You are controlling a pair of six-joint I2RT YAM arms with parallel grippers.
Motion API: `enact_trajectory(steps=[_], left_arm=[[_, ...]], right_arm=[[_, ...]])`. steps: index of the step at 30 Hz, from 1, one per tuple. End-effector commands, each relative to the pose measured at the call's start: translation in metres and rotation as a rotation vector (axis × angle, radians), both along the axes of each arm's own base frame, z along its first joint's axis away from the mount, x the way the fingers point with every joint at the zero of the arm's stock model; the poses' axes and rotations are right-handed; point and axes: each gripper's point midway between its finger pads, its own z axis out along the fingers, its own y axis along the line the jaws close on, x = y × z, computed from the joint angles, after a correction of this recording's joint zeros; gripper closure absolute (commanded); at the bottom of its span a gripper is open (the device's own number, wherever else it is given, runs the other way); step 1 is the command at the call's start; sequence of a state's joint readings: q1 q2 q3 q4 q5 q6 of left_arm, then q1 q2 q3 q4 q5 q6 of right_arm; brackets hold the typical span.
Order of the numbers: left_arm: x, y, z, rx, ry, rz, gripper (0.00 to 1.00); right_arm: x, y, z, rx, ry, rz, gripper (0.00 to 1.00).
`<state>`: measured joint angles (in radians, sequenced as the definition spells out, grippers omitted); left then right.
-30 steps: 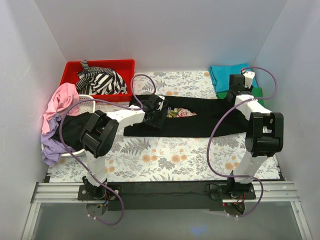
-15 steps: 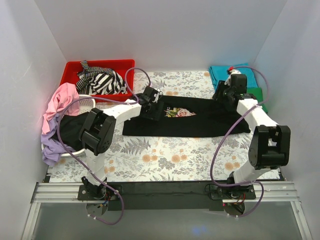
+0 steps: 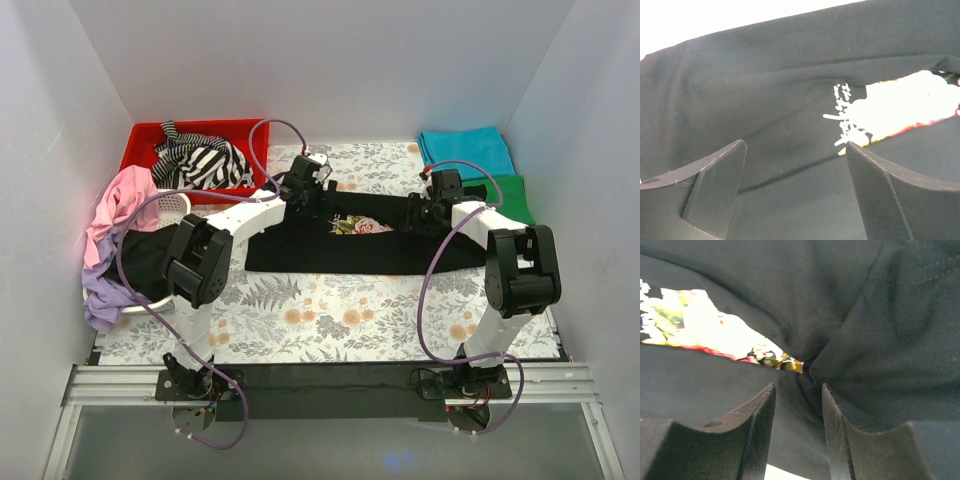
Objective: Fold and stack the t-shirts
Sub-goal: Fold the tshirt
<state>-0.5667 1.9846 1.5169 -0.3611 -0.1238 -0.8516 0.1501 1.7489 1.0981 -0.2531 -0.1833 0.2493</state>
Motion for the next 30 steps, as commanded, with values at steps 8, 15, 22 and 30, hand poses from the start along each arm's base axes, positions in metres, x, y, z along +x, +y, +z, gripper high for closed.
enact_trajectory(steps=[8,15,22,30], left_arm=[[-0.014,0.036,-0.099,0.12,0.153,0.105,0.2],[-0.076,0.05,-0.139,0.139,0.428,0.144,0.22],[-0.156,0.046,-0.107,0.01,0.579,0.101,0.23],[-0.228,0.038,-0.082,-0.026,0.683,0.047,0.24]], right_arm=[[-0.001,0.0,-0.028,-0.04,0.076,0.002,0.53],[0.005,0.023,-0.04,-0.045,0.151,0.104,0.54],[0.036,0.062,-0.044,-0.087,0.191,0.24,0.54],[0.073,0.098,-0.051,-0.084,0.164,0.278,0.55]])
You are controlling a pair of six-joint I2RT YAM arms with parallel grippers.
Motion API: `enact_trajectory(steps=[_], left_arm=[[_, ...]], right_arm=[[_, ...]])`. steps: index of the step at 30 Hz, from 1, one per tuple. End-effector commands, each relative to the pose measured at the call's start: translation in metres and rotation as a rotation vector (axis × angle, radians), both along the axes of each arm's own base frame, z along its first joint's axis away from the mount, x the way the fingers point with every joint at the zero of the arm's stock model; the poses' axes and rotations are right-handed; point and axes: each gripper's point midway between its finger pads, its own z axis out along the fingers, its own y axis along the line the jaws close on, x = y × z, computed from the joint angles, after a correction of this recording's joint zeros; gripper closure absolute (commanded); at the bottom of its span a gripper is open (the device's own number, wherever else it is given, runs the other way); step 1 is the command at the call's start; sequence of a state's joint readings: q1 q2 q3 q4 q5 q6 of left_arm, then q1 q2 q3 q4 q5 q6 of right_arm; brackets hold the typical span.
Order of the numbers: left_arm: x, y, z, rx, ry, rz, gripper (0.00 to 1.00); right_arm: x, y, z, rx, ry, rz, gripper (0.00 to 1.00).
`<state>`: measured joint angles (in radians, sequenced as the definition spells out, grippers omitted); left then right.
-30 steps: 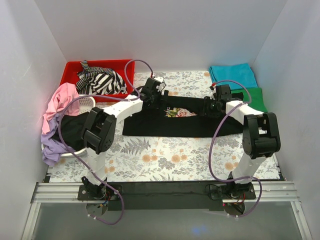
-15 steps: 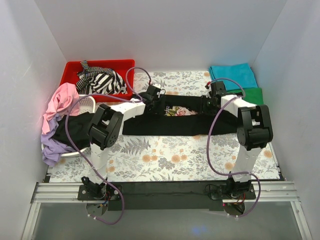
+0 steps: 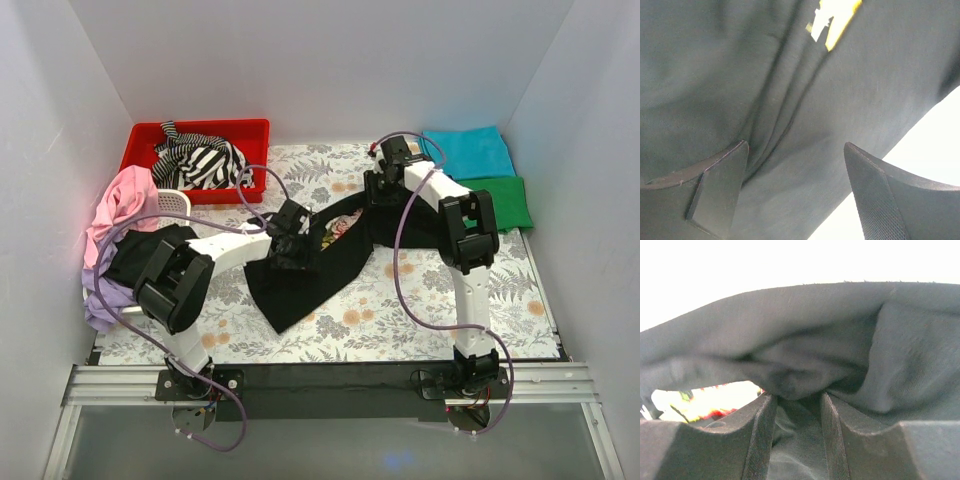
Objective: Fold and stack the t-shirts
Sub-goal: Fold the tshirt
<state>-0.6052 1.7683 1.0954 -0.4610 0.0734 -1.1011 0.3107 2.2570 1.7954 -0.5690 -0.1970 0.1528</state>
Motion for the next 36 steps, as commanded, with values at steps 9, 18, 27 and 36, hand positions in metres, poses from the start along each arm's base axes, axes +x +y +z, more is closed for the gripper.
enact_trajectory(steps=[9,18,27,36], left_arm=[[-0.174,0.001,-0.011,-0.003,0.437,-0.131,0.24],[-0.209,-0.011,0.017,-0.092,0.475,-0.266,0.24],[-0.166,-0.033,0.072,-0.1,0.26,-0.36,0.24],[-0.008,-0.026,0.149,0.04,-0.308,-0.108,0.18]], right_arm=[[-0.003,0.08,-0.057,0.12,0.17,0.303,0.45],[-0.023,0.103,-0.033,0.193,0.064,0.526,0.45],[0.046,0.054,0.138,0.067,-0.435,0.281,0.38],[0.07,-0.027,0.164,-0.026,-0.476,-0.039,0.34]])
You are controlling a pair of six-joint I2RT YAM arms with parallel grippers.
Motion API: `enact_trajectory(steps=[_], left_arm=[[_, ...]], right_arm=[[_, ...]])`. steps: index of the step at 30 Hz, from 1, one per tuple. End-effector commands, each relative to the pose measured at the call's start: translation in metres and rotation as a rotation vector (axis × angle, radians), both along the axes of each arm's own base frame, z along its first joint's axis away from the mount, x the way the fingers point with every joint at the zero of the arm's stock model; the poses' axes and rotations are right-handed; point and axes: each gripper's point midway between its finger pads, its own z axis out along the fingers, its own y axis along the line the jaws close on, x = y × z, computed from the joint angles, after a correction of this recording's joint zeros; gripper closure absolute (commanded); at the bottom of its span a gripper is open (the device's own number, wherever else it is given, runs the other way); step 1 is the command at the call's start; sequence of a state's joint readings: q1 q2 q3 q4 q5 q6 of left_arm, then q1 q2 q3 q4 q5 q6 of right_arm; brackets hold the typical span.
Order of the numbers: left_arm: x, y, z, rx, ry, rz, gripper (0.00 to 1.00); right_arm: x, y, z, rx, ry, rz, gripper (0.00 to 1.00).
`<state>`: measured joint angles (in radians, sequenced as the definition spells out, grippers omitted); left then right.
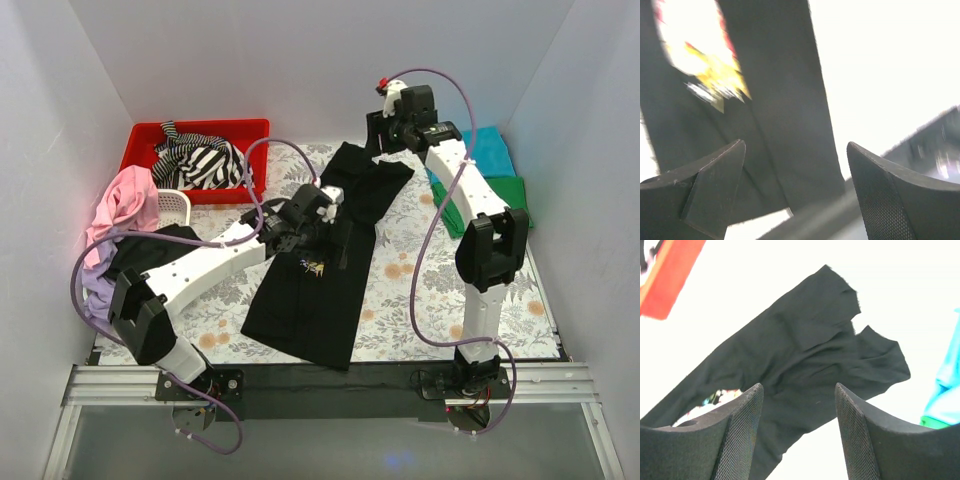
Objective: Fold and stack the t-shirts
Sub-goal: Fold the tshirt
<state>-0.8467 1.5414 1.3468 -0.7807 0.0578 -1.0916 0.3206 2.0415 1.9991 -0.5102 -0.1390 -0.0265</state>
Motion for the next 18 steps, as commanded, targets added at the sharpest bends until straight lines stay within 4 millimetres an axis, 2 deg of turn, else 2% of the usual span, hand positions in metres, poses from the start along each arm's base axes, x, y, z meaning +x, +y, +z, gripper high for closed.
enact_trajectory(steps=[1,2,3,4,5,6,7,9,10,13,18], left_arm=[[0.083,0.053,0.009,0.099,-0.2,0.227,0.18],[0.096,0.062,-0.009,0.121,-0.182,0.263,0.18],[0.107,0.068,-0.019,0.121,-0.182,0.272,0.18],[0.132,0.077,-0.02,0.087,-0.221,0.316,0.18],[0.139,0.081,-0.042,0.103,-0.198,0.321,0.18],[0.152,0.075,-0.044,0.069,-0.224,0.3,0.18],[0.16,0.079,-0.054,0.071,-0.213,0.302,0.18],[0.167,0.072,-0.074,0.078,-0.193,0.272,0.18],[0.171,0.066,-0.075,0.059,-0.201,0.253,0.18],[0.172,0.055,-0.08,0.013,-0.181,0.228,0.19],[0.166,0.052,-0.088,-0.01,-0.157,0.214,0.19]], right_arm=[[0.017,-0.045,-0.041,0.025,0.098,-0.162,0.35],[0.018,-0.047,-0.045,0.05,0.117,-0.163,0.35],[0.017,-0.046,-0.049,0.077,0.142,-0.164,0.36],[0.017,-0.048,-0.058,0.079,0.161,-0.168,0.36],[0.017,-0.05,-0.064,0.078,0.172,-0.173,0.37],[0.016,-0.05,-0.069,0.076,0.182,-0.173,0.37],[0.016,-0.049,-0.078,0.081,0.201,-0.172,0.37],[0.017,-0.048,-0.087,0.094,0.216,-0.16,0.37],[0.018,-0.048,-0.098,0.094,0.233,-0.161,0.37],[0.019,-0.04,-0.113,0.115,0.255,-0.13,0.37],[0.024,-0.034,-0.131,0.14,0.284,-0.133,0.37]])
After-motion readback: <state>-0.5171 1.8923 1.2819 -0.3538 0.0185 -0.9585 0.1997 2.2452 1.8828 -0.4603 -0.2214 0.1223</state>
